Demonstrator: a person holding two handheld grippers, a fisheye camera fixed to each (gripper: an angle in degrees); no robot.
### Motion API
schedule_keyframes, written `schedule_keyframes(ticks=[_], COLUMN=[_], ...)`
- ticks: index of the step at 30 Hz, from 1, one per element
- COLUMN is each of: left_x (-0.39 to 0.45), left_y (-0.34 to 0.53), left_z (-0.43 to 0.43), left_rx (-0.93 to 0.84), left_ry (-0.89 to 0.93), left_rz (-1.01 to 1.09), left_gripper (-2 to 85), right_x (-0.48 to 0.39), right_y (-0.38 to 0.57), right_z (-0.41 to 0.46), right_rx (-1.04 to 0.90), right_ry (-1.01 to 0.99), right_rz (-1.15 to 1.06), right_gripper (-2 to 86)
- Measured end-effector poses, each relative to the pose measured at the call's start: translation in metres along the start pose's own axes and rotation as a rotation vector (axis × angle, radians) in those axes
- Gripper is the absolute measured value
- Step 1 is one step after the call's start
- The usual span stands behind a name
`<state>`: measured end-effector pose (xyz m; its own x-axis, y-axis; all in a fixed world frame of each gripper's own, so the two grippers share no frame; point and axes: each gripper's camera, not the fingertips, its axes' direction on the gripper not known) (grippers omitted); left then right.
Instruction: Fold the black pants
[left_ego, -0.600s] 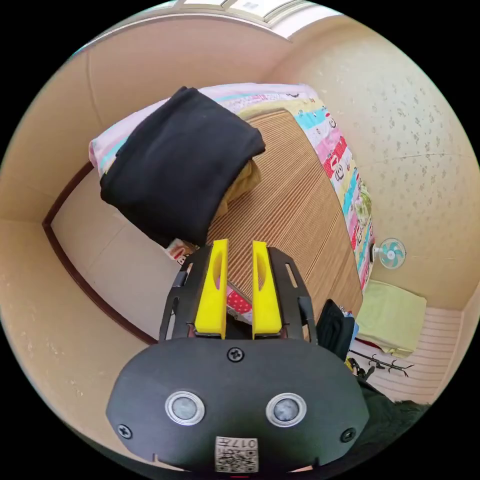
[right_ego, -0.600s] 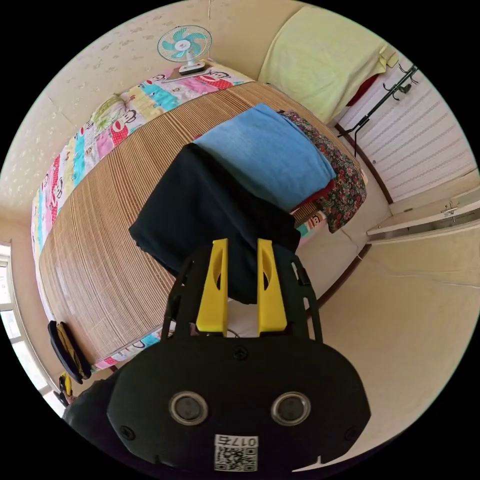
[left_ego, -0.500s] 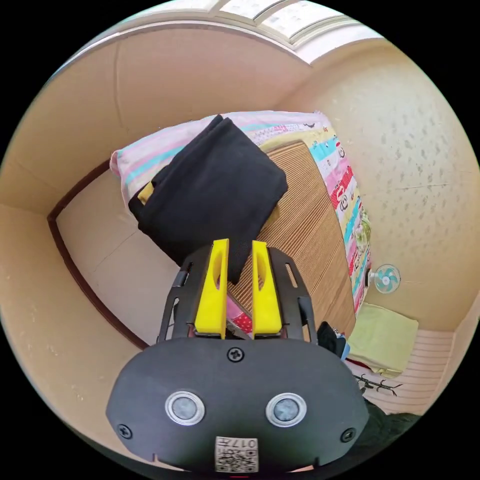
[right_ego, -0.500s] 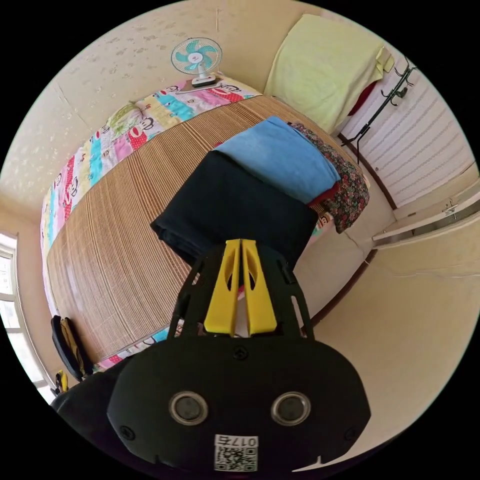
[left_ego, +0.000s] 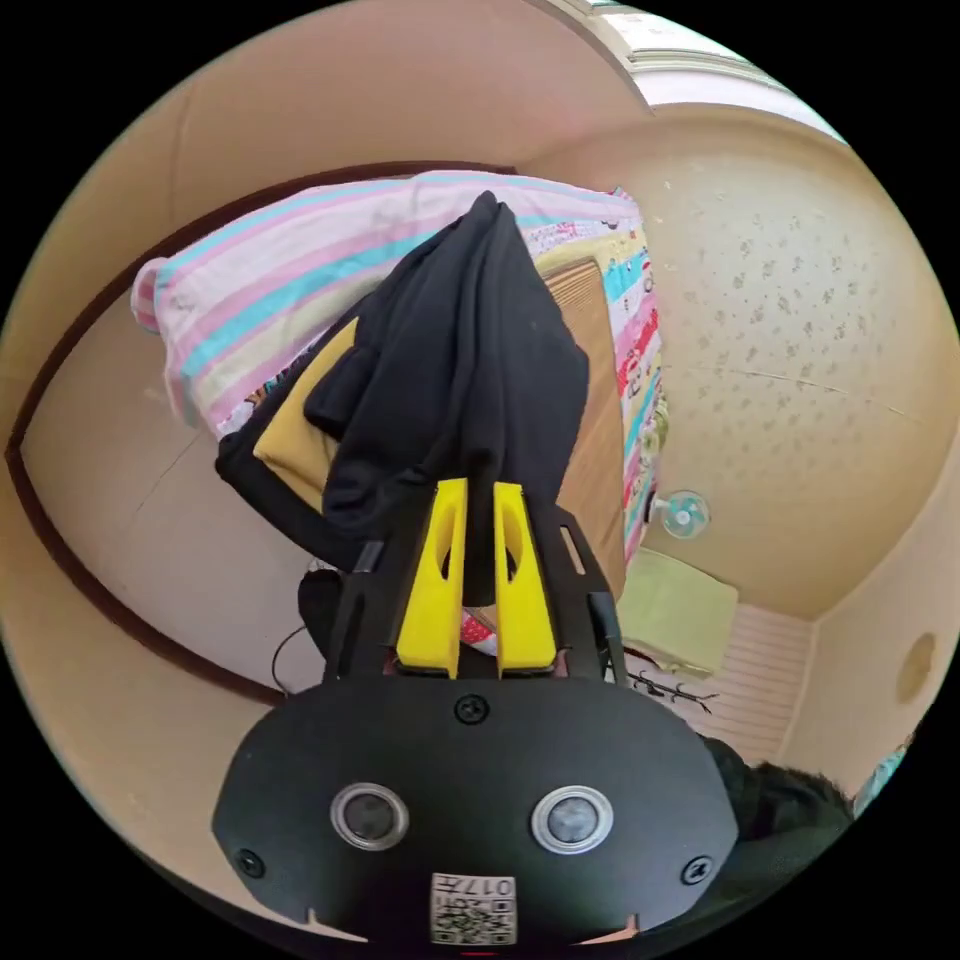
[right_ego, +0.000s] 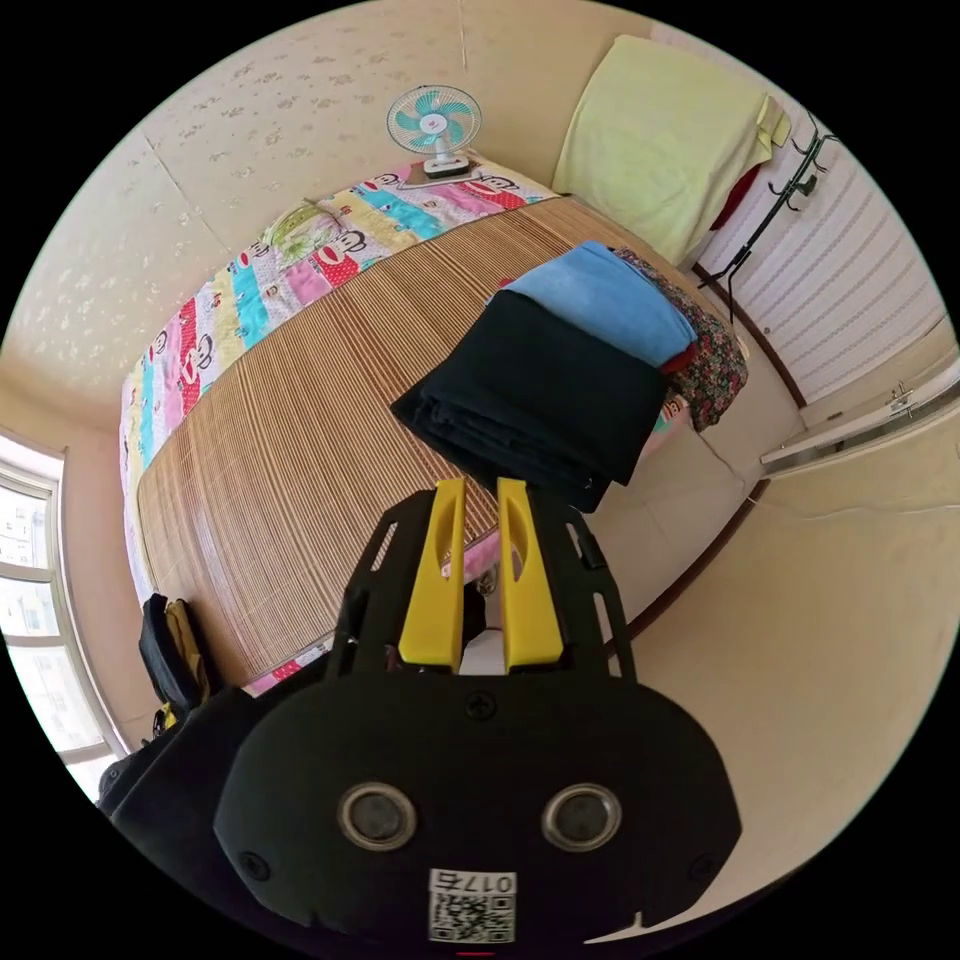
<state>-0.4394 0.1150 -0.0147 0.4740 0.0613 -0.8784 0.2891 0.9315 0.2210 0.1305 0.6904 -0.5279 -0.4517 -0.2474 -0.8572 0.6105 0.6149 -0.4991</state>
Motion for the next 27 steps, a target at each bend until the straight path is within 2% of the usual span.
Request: schedule_keyframes(ticks=[1,2,3,5,7,11,13,17,19,22,24,27], left_x=[0.018,0.044,0.062,0.146,0.208,0.318,0.345,0.361,0.348,0.314,0.291,0.249], left_y=[0.004,0.01,0.014,0.029,0.044,0.111,0.154,0.261,0.28,0.271,0.259,0.241], left_z=[-0.001,0.0,0.002,0.022,0.053,0.154,0.198,0.27,0.277,0.267,0.247,0.203], left_rx=[-0.038,-0.059,-0.069,-0.128,-0.204,-0.494,-0.653,-1.023,-1.086,-1.039,-0.941,-0.736], left_ry=[0.218,0.328,0.352,0.331,0.338,0.443,0.469,0.381,0.434,0.519,0.54,0.478], left_rz=[0.094,0.176,0.228,0.445,0.576,0.808,0.869,0.967,0.921,0.75,0.679,0.578], left_gripper=[2.7,1.3,0.8,-0.4,-0.6,-0.5,-0.1,2.8,1.7,1.6,1.9,2.6], right_x=[0.007,0.012,0.013,0.011,-0.001,-0.045,-0.068,-0.152,-0.203,-0.303,-0.362,-0.452], right_y=[0.009,0.018,0.022,0.029,0.026,0.005,-0.01,-0.044,-0.05,-0.041,-0.029,-0.005], right_z=[-0.005,-0.009,-0.011,-0.014,-0.012,-0.01,-0.006,0.027,0.049,0.096,0.128,0.181], right_rx=[0.005,0.018,0.024,0.023,0.007,0.032,0.036,-0.023,-0.076,-0.204,-0.297,-0.404], right_ry=[-0.015,-0.031,-0.035,-0.035,-0.038,-0.054,-0.121,-0.251,-0.299,-0.363,-0.388,-0.416], right_rz=[0.021,0.02,0.014,-0.04,-0.115,-0.228,-0.275,-0.456,-0.579,-0.82,-0.94,-1.117], right_gripper=[4.1,3.0,2.5,1.3,0.9,0.6,0.6,0.9,1.2,2.3,3.7,5.6])
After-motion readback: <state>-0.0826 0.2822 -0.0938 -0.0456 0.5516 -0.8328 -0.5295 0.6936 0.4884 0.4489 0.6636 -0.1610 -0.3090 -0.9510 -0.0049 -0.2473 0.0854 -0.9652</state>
